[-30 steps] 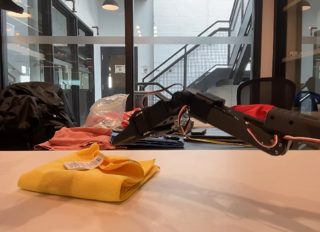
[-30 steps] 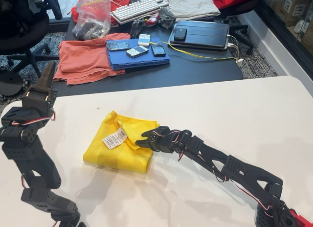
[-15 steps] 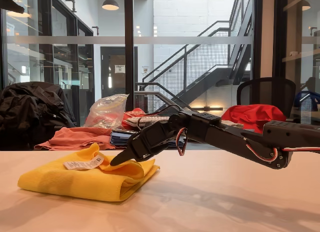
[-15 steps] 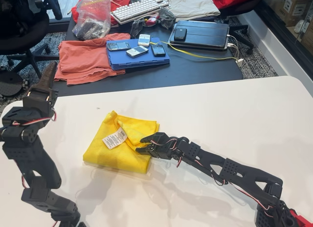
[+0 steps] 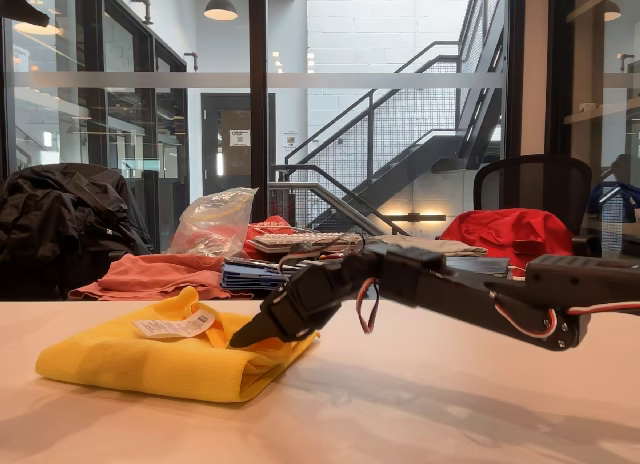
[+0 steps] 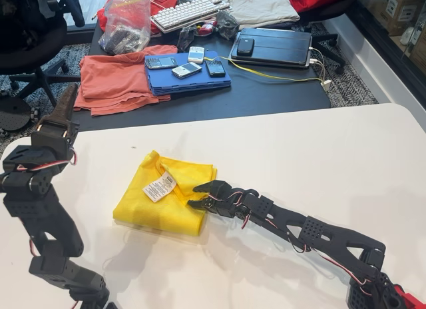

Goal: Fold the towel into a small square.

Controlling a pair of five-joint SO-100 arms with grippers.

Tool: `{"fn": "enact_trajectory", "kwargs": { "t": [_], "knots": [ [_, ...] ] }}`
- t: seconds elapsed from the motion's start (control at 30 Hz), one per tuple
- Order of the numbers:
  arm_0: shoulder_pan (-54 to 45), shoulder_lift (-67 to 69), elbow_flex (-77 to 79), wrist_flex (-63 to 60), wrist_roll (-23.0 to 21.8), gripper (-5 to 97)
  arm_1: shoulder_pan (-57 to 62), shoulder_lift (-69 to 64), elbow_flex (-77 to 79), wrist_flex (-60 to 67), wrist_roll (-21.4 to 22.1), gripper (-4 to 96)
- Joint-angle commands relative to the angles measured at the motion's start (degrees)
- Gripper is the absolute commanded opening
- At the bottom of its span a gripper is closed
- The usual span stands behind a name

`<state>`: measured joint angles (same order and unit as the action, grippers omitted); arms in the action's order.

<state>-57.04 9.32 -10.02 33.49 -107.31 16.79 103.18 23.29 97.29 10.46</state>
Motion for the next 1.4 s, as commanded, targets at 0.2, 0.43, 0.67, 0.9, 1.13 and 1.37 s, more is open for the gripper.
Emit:
{"fn": "enact_trajectory", "kwargs": {
  "t": [0.2, 0.43, 0.67, 0.9, 1.13, 1.37],
  "knots": [
    [1.14, -0.88, -0.97, -7.65, -0.44, 15, -0.09, 0.35, -0.35, -0.26, -0.09, 43.7],
    [1.14, -1.41, -0.97, -7.65, -0.79, 15, -0.09, 0.26, -0.35, -0.18, -0.09, 43.7],
    [3.25, -1.32, -0.97, -7.73, -0.97, 13, -0.09, 0.26, -0.35, 0.00, -0.09, 43.7],
    [8.00, -1.32, -0.97, -8.00, -0.70, 4, 0.18, 0.26, -0.35, 0.00, -0.09, 43.7],
    [12.74, -0.79, -1.41, -8.09, -0.44, 10, 0.62, 0.18, -0.26, 0.00, -0.09, 43.7],
    [15.56, -0.70, -1.58, -8.09, -0.35, 21, 0.70, 0.18, -0.26, 0.00, -0.09, 43.7]
  ]
}}
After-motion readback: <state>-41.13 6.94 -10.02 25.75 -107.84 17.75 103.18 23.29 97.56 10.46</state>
